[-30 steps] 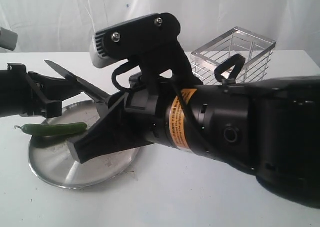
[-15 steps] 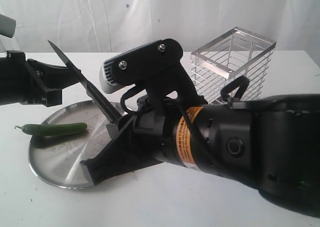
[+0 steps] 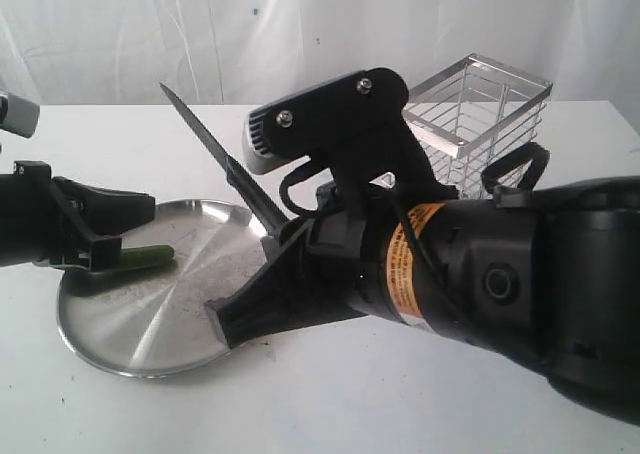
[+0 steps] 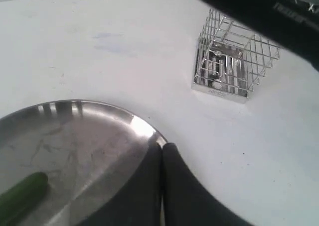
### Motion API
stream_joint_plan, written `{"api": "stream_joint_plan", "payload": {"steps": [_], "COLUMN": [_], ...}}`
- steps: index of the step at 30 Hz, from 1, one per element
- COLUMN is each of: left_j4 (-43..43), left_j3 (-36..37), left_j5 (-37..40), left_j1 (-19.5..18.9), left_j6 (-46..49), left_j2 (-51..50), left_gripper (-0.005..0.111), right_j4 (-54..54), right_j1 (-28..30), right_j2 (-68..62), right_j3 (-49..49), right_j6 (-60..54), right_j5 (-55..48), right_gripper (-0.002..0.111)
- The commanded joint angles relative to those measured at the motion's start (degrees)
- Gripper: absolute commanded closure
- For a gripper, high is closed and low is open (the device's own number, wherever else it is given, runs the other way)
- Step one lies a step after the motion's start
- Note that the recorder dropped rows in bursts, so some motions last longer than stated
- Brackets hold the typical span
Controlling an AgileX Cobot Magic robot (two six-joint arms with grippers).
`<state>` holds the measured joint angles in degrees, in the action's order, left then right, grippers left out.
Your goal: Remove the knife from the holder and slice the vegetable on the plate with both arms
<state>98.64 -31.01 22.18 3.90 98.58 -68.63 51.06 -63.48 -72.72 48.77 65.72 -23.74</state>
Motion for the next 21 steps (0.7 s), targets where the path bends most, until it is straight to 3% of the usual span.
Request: {"api": "stream_joint_plan", "payload": {"steps": [1, 11, 21], "left_j4": [1.30, 0.68, -4.48], "left_j3": [0.51, 0.51, 0.51], "left_j5": [-0.07, -4.56, -4.56], "left_j1": [0.21, 0.21, 0.21], "left_j6": [0.16, 0.04, -4.14], "left_j2": [4.46, 15.26, 16.13], "left_gripper": [0.107, 0.107, 0.107], "right_j4": [-3.95, -7.79, -8.24], "right_j1": [0.08, 0.08, 0.08], "right_j2": [-2.09, -13.78, -23.84], "right_j3": [-0.19, 2.05, 6.49], "right_j6": [0.85, -1.01, -1.35], "right_j5": [-0.84, 3.58, 5.78], "right_gripper": [0.108, 0.108, 0.108]}}
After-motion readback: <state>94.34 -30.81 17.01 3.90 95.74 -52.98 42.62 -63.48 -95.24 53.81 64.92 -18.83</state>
